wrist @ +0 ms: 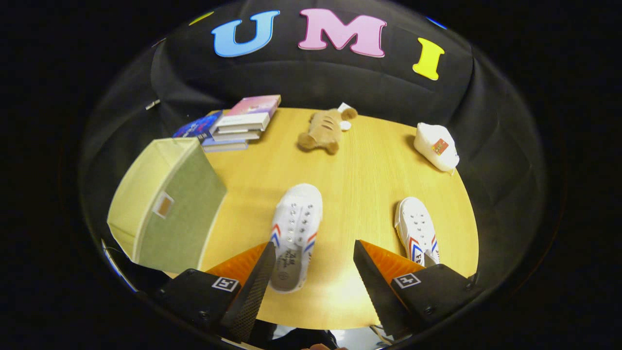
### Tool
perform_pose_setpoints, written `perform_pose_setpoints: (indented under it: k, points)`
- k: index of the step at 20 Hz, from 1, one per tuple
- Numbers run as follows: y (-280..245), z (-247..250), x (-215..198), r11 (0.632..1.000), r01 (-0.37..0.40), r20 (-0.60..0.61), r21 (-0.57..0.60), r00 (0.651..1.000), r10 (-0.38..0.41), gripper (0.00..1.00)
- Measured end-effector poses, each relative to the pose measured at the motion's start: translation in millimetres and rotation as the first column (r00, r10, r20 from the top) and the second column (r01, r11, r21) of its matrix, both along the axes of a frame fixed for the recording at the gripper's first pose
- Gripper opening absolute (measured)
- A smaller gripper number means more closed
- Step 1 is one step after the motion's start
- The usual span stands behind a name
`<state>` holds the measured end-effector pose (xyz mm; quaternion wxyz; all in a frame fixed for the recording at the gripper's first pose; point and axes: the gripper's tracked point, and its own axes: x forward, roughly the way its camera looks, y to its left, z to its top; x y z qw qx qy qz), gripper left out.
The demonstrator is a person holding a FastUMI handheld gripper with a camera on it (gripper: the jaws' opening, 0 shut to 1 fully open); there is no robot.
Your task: Open the storage box then place both shoes into the box .Put the left shoe in first, then the right shoe, with the right side of both shoes facing outward in a uniform manner.
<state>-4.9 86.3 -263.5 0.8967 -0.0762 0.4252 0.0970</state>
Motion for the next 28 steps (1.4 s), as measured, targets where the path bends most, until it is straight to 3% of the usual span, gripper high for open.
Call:
perform_pose_setpoints:
  k: [6,10,13,14,15,16,17,19,20,21,23,28]
  points:
    - [3,-61,9,0.996,-0.053,-0.118,0.066,0.991,0.06,0.99]
    - [-1,-84,25,0.997,-0.075,-0.104,0.033,0.991,0.078,0.99]
    - [13,-96,27,0.989,-0.13,-0.116,0.069,0.984,0.137,0.97]
    - [16,-96,27,0.987,-0.134,-0.123,0.087,0.982,0.144,0.92]
    - [19,-96,25,0.984,-0.135,-0.132,0.118,0.98,0.151,0.73]
    - [25,-97,22,0.98,-0.129,-0.147,0.15,0.977,0.151,0.66]
    - [28,-97,20,0.979,-0.11,-0.162,0.174,0.977,0.138,0.46]
    - [26,-96,19,0.98,-0.073,-0.184,0.184,0.977,0.108,0.25]
    - [26,-97,21,0.98,-0.058,-0.19,0.189,0.977,0.094,0.24]
    - [25,-96,21,0.978,-0.043,-0.196,0.205,0.977,0.084,0.12]
    - [26,-95,23,0.972,-0.013,-0.214,0.235,0.975,0.065,0.06]
    - [30,-74,18,0.956,0.058,-0.229,0.288,0.973,0.01,0.05]
